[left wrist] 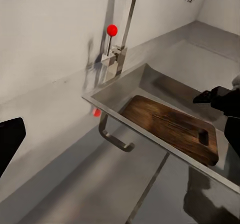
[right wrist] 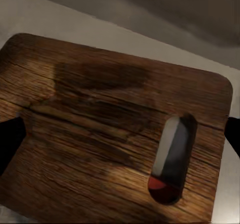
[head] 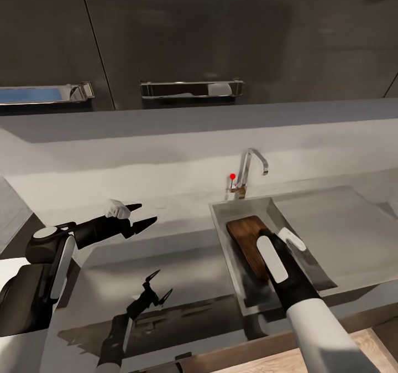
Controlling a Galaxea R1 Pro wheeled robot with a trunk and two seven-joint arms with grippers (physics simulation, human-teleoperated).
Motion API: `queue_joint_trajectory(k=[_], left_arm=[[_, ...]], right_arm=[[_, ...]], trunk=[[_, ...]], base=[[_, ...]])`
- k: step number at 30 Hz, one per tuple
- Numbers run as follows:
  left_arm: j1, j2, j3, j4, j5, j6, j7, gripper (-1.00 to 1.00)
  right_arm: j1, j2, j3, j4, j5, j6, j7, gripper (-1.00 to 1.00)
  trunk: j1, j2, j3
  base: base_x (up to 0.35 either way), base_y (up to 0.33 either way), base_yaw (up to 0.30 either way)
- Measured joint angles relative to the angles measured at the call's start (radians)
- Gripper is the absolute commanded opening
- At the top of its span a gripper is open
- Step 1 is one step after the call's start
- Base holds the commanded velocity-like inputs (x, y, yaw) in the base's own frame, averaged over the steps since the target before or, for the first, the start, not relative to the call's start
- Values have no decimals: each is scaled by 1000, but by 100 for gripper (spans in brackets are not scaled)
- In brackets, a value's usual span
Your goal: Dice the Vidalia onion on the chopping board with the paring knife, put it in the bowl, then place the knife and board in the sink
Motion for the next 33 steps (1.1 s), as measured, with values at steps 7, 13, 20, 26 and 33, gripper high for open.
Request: queue_joint_trajectory(k=[7,13,20,26,33], left_arm=[[0,0,1,0,0,-1,1,100],[0,-1,1,0,0,-2,2,100],[0,-1,0,0,0,-3,2,100],[0,-1,0,0,0,-3,2,100],[0,-3,-1,0,0,-3,2,100]], right_arm=[[5,-31,12,-172,3,205,37,100],[6,-118,25,-185,18,245,276,100],[6,-216,46,-186,22,253,409,100],[6,-310,78,-186,24,254,586,100],[6,-427,137,-186,23,254,914,100]], trunk=[[0,0,0],[0,0,0],[0,0,0],[0,0,0],[1,0,0]], base=[[0,0,0],[0,0,0],[0,0,0],[-3,0,0],[-192,55,0]])
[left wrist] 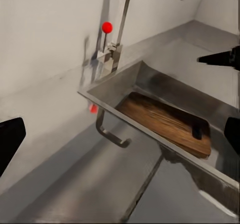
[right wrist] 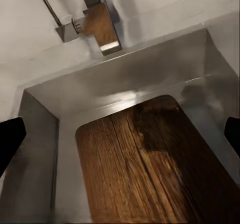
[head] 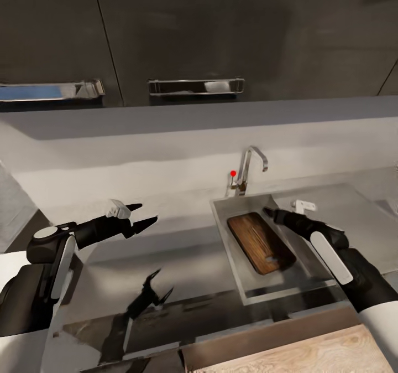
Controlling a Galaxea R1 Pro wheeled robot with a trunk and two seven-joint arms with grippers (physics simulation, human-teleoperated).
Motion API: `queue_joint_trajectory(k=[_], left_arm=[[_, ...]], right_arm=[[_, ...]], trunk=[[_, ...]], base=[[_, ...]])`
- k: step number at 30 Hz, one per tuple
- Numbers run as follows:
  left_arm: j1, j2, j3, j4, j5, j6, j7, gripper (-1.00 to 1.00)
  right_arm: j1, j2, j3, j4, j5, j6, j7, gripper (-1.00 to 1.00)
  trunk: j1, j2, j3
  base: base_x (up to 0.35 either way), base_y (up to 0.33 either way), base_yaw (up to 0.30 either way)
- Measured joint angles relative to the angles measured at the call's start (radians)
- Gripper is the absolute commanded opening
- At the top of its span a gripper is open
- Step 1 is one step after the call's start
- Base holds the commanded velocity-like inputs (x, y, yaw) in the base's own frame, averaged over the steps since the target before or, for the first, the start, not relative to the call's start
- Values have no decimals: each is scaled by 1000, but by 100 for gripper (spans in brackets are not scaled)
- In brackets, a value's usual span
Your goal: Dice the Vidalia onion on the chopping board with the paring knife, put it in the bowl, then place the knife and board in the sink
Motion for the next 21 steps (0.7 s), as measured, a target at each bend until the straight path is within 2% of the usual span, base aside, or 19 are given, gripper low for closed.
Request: queue_joint_trajectory(k=[7,17,21], left_arm=[[0,0,0,0,0,0,0,100],[0,1,0,0,0,0,0,100],[0,1,0,0,0,1,0,100]], right_arm=[[0,-54,12,-1,1,-2,107,100],[-1,-60,13,-2,2,-2,127,100],[0,-60,12,-2,2,-2,128,100]], trunk=[[0,0,1],[0,0,14],[0,0,20]], base=[[-303,117,0],[-305,115,0],[-191,38,0]])
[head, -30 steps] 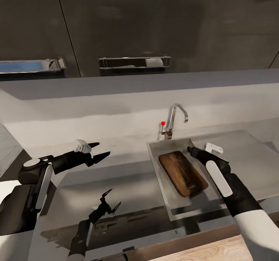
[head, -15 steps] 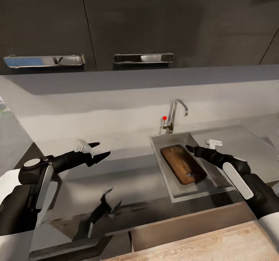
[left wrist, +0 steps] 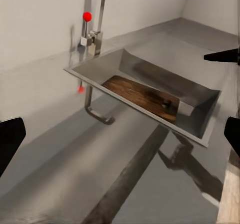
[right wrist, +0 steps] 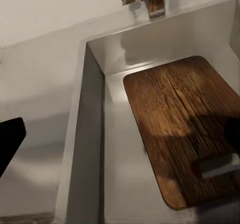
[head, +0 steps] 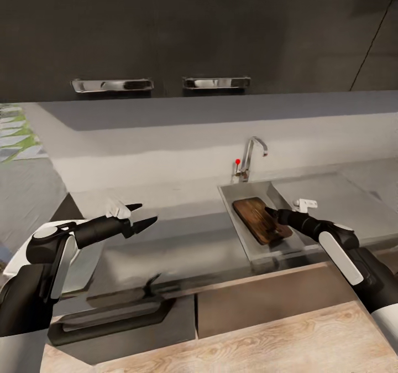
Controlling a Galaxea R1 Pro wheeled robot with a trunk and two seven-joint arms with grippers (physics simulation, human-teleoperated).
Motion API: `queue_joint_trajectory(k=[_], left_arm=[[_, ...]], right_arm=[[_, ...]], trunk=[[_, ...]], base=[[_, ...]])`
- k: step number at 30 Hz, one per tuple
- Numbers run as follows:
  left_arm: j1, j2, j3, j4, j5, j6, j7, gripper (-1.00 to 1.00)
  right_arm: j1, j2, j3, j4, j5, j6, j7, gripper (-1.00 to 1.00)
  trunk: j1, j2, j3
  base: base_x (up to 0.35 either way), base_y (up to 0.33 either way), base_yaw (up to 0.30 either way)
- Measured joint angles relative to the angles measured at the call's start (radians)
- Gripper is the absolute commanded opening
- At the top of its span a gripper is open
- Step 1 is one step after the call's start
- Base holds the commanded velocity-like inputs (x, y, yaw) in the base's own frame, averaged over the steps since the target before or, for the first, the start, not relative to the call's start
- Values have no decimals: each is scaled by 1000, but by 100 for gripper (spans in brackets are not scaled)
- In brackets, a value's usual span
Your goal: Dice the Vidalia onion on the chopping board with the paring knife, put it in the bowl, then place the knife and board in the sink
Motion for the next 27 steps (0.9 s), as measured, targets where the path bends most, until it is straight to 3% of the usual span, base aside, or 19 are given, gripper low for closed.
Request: queue_joint_trajectory(k=[27], left_arm=[[0,0,0,0,0,1,0,100]], right_arm=[[0,0,0,-1,0,0,0,100]], trunk=[[0,0,44]], base=[[-13,1,0]])
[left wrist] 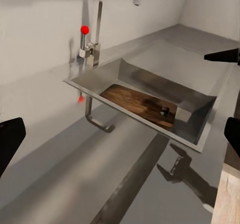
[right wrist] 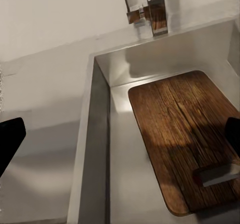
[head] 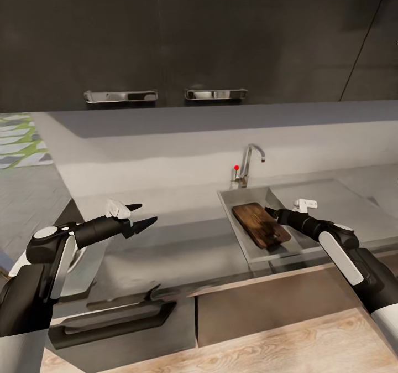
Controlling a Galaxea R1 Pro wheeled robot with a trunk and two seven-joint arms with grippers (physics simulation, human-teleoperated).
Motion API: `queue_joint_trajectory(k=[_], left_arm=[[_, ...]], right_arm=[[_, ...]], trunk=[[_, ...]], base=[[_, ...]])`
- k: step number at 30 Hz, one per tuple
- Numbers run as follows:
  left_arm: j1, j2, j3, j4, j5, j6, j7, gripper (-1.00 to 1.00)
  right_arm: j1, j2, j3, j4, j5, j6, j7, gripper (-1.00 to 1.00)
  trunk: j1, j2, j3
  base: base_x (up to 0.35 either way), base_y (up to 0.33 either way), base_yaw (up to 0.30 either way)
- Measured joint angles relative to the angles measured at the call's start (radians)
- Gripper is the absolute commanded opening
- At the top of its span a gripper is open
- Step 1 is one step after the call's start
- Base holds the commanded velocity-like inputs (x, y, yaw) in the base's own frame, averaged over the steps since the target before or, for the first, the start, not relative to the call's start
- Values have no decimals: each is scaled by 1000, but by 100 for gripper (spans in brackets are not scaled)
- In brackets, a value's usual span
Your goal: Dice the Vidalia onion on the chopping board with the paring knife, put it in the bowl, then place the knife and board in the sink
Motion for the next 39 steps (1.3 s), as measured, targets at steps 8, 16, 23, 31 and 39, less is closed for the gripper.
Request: queue_joint_trajectory(k=[8,16,23,31,39], left_arm=[[0,0,0,0,0,0,0,100],[0,1,0,0,0,0,0,100],[0,0,0,0,0,0,0,100],[0,0,0,0,0,-3,0,100],[0,-3,-7,0,0,-45,-1,100]], right_arm=[[0,0,0,0,0,0,0,100],[-1,0,0,0,0,0,0,100],[0,0,0,0,0,0,0,100],[-1,0,0,0,0,0,0,100],[0,0,5,0,0,0,0,100]], trunk=[[0,0,13],[1,0,26],[0,0,37],[0,0,50],[0,0,63]], base=[[-269,0,0],[-329,0,0],[-330,0,0],[-328,0,0],[-72,0,0]])
